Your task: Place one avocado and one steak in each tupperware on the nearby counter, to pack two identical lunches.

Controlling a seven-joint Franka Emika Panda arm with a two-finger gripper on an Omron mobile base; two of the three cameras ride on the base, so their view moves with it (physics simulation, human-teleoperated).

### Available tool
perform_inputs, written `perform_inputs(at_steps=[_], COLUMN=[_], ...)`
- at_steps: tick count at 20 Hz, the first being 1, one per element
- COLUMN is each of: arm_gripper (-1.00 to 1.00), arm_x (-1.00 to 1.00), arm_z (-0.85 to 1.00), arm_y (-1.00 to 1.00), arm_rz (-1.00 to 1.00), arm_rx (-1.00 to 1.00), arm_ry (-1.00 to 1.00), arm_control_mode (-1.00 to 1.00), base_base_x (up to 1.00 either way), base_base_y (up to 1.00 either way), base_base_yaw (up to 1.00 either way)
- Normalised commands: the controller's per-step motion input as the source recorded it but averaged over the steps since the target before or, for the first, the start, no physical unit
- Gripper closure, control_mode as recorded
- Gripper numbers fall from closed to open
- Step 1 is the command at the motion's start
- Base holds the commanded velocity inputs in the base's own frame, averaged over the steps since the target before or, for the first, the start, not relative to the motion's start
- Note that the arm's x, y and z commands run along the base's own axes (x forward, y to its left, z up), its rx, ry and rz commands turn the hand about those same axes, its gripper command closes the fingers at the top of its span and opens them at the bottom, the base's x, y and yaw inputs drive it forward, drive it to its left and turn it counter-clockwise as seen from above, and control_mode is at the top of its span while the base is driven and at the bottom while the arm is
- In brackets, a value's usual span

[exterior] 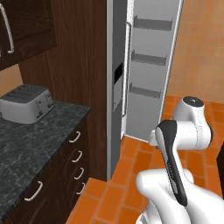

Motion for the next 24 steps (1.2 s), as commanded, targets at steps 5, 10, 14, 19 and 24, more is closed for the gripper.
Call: perform_inputs(at_steps=[5, 10, 14, 19, 24], arm_gripper=[-1.00, -1.00, -1.00, -1.00, -1.00], arm_x=[0.00, 0.00, 0.00, 0.00, 0.00], arm_z=[0.00, 0.00, 0.00, 0.00, 0.00], arm_y=[0.00, 0.00, 0.00, 0.00, 0.00], arm_rz=[0.00, 0.00, 0.00, 0.00, 0.00], arm_rx=[0.00, 0.00, 0.00, 0.00, 0.00], arm_ry=[0.00, 0.00, 0.00, 0.00, 0.00], arm_control_mode=[1.00, 1.00, 1.00, 1.00, 1.00], base_base_x=[0.97, 0.88, 0.75, 0.67, 0.59], base_base_y=[-0.27, -0.37, -0.34, -0.46, -0.42], base_base_yaw=[0.16, 0.25, 0.28, 0.32, 0.35])
